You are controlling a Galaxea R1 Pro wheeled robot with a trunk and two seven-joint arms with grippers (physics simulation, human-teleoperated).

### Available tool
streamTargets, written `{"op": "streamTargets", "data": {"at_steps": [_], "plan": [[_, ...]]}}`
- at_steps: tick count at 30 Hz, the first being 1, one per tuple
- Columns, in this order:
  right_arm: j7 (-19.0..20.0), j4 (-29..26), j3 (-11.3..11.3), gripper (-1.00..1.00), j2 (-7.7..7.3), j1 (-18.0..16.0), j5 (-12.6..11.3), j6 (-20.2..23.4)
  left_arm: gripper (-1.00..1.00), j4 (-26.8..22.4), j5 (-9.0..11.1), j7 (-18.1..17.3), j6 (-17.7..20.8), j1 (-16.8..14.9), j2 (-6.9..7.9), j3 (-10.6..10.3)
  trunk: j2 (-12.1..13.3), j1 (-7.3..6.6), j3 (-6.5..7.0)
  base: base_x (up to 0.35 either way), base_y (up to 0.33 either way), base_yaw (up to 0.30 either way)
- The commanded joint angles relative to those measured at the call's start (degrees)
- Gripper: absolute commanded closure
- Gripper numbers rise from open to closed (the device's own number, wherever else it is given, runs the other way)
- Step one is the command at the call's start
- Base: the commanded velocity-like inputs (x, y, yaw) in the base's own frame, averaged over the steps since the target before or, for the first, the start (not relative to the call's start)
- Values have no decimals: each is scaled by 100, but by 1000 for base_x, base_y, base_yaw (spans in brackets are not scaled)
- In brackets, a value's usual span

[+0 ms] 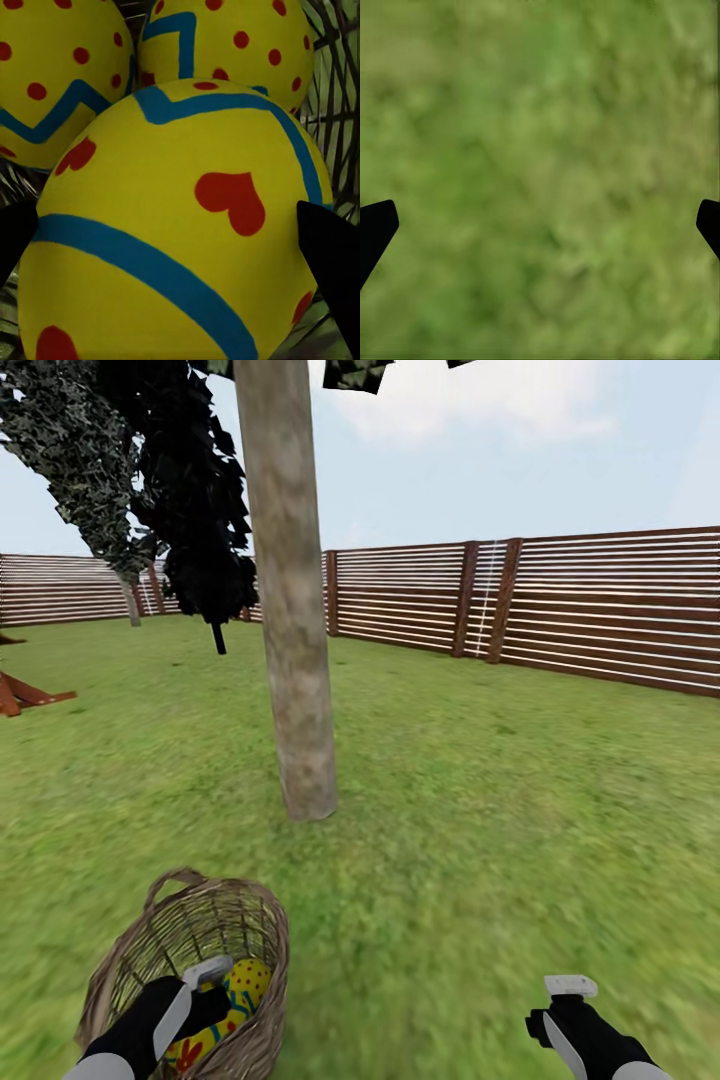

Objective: Take the three Easter eggs out of the wicker basket on the lawn in the garden, then place them on the lawn next to a single tree (choose any tree) so that all three eggs are next to the same tree and none are left in the basket.

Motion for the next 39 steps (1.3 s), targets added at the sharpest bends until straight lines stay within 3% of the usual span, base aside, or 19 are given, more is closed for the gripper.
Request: {"op": "streamTargets", "data": {"at_steps": [1, 13, 39], "plan": [[-34, -11, 46, -100, -2, -1, -48, 34, 100, -6, 57, 17, 32, -1, -6, 14, -1, -4, 17, -69, 20, 0], [-31, -11, 46, -100, 32, -1, -40, 33, 100, 4, 56, 9, -18, -1, -47, 14, 15, -35, 283, -5, 1, 0], [-41, -11, 46, -100, 24, -1, -39, 34, 100, 48, 53, 9, -20, -1, -100, 23, 1058, -606, 750, 0, 0, 24]]}}
